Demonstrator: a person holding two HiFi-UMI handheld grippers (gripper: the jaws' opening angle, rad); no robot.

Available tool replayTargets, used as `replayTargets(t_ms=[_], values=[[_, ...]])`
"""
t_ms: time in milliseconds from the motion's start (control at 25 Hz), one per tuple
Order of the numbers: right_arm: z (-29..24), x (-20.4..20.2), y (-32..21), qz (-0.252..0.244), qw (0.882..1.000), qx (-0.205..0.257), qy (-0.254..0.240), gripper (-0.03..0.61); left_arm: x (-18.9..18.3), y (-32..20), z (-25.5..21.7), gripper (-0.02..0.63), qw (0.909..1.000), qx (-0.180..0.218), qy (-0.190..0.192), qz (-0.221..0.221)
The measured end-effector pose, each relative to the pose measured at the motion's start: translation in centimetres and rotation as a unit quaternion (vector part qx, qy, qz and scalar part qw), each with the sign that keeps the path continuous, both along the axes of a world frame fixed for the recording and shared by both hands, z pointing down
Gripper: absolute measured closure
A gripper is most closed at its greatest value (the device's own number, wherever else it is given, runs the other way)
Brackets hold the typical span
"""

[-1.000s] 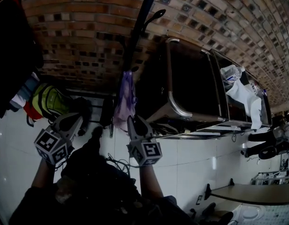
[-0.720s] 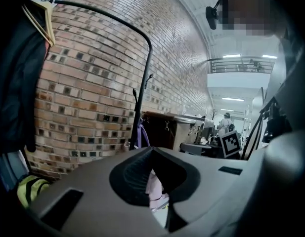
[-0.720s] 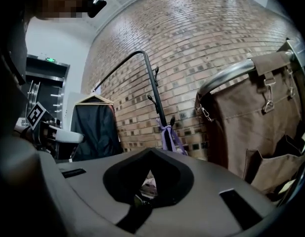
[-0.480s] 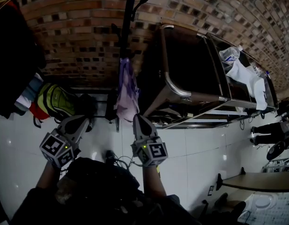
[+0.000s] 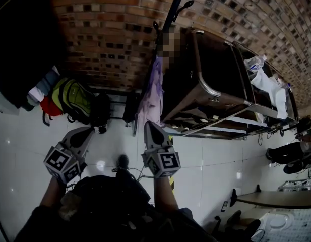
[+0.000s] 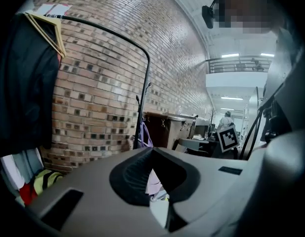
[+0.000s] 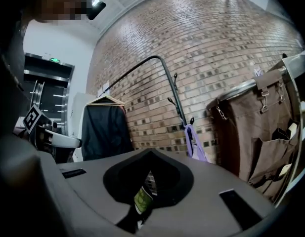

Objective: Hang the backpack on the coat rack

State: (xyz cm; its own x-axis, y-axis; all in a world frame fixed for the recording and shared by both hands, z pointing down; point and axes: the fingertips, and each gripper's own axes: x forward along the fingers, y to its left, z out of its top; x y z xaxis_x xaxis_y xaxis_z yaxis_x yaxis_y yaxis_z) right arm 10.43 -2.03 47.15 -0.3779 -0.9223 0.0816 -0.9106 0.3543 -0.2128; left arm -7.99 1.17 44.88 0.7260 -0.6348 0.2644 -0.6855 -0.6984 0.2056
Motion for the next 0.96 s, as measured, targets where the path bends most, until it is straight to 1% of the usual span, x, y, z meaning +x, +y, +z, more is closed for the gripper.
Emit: replayTargets(t_ms=[200,320,440,680,800,960], values=[[-0.6,-4.7,4.3,-0.011,0.999,0.0,0.031,0.571,-4.5,4.3,0.5,0.588,0.9999,-0.001,0.011,-0.007],[-0.8,-6.0,6.9,-0.002,0.999,0.008,0.051,0.571,-6.3,6.6,0.2,0.588,0.9998,0.005,0.017,-0.005],[-0.8,-7.4,9.5,0.006,0.998,0.01,0.06,0.571,-8.1,9.0,-0.1,0.588,0.9996,0.014,0.026,-0.001],[-1.1,-11.3,15.6,0.011,0.997,0.001,0.076,0.571,-11.5,14.3,-0.1,0.588,0.9992,0.016,0.035,0.008],[-1.2,-12.6,18.1,0.017,0.997,0.005,0.08,0.571,-12.9,16.8,-0.1,0.589,0.9989,0.021,0.035,0.021],[-1.3,-15.1,21.1,0.022,0.996,0.006,0.09,0.571,-14.7,20.0,0.1,0.588,0.9984,0.021,0.026,0.047]])
